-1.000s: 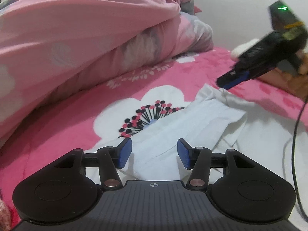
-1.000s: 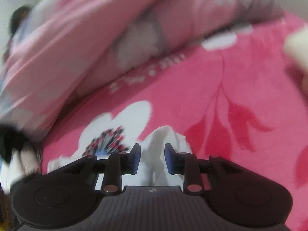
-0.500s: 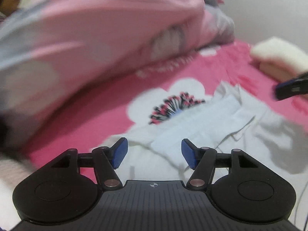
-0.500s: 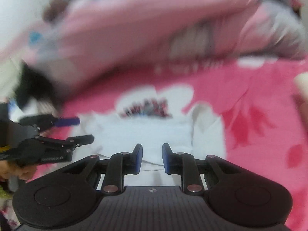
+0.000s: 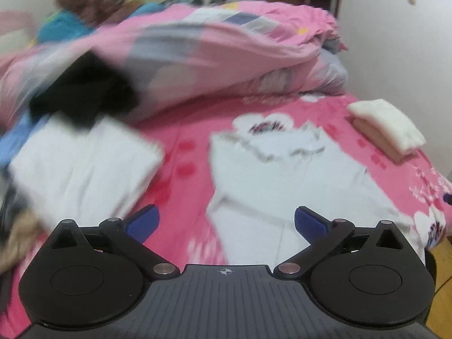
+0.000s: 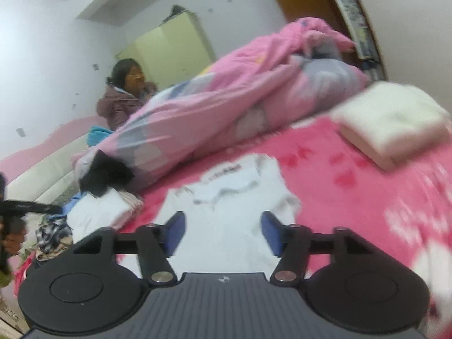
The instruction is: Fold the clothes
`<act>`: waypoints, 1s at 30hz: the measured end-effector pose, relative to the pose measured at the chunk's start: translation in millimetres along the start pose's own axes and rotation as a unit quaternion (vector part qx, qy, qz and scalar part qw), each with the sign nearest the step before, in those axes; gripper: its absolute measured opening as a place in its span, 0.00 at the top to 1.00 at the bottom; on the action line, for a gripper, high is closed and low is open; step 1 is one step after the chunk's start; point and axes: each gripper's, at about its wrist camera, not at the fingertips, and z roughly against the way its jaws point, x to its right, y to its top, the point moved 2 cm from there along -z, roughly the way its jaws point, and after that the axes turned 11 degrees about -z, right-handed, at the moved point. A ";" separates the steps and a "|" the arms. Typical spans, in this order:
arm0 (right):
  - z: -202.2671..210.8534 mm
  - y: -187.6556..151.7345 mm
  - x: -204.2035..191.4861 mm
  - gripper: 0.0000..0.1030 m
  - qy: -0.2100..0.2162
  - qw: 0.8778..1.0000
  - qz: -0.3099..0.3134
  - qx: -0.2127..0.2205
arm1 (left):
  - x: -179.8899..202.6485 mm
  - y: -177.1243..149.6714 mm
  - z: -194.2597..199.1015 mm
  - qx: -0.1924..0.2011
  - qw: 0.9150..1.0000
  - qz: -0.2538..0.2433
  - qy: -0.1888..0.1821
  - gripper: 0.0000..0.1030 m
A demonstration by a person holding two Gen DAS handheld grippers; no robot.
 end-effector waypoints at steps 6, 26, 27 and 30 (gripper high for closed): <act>14.9 -45.2 36.3 0.28 -0.051 0.996 -0.065 -0.019 | 14.2 -97.5 -40.8 -0.059 0.988 0.129 -0.058 0.00; -34.6 -68.4 83.4 0.14 -0.138 0.983 -0.114 -0.042 | 78.8 -149.4 -85.0 -0.035 0.999 -0.030 0.018 0.00; -35.0 -68.7 83.2 0.12 -0.136 0.983 -0.114 -0.043 | 78.6 -149.3 -85.5 -0.035 0.999 -0.029 0.019 0.00; -36.5 -69.3 80.2 0.09 -0.138 0.983 -0.109 -0.044 | 75.6 -147.5 -85.4 -0.039 0.999 -0.015 0.015 0.00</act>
